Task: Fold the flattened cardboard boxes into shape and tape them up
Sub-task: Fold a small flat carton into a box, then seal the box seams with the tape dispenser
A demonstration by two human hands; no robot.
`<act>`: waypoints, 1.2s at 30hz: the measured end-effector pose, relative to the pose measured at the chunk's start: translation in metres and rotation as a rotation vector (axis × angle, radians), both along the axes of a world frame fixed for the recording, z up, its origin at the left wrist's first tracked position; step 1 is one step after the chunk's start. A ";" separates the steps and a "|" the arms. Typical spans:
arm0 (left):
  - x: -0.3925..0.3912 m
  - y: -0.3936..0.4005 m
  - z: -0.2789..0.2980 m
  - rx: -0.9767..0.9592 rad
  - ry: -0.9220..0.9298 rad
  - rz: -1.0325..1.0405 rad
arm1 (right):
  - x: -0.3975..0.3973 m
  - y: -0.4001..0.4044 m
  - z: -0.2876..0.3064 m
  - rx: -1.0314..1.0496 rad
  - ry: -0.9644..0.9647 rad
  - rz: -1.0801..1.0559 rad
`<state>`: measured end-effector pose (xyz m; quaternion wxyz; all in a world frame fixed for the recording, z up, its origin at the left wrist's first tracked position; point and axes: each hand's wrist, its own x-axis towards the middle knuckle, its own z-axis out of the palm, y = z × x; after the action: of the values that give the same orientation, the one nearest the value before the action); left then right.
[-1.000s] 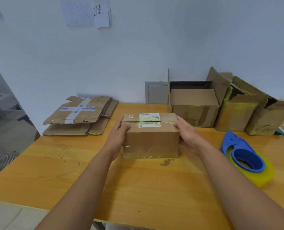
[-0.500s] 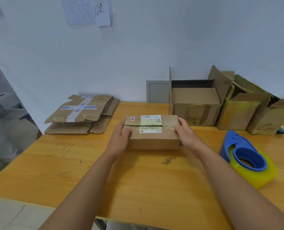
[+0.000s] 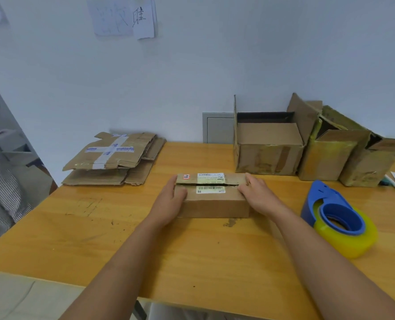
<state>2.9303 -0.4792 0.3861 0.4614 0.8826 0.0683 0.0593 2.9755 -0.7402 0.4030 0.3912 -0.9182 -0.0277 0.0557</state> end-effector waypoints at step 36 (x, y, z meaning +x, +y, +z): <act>-0.001 -0.106 0.021 1.023 -0.057 -0.312 | -0.080 -0.102 0.021 -0.687 -0.155 -0.363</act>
<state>2.9289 -0.5851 0.4071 -0.0229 0.9924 -0.1140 0.0396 2.8955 -0.8422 0.4235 0.0615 -0.9871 0.1259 -0.0776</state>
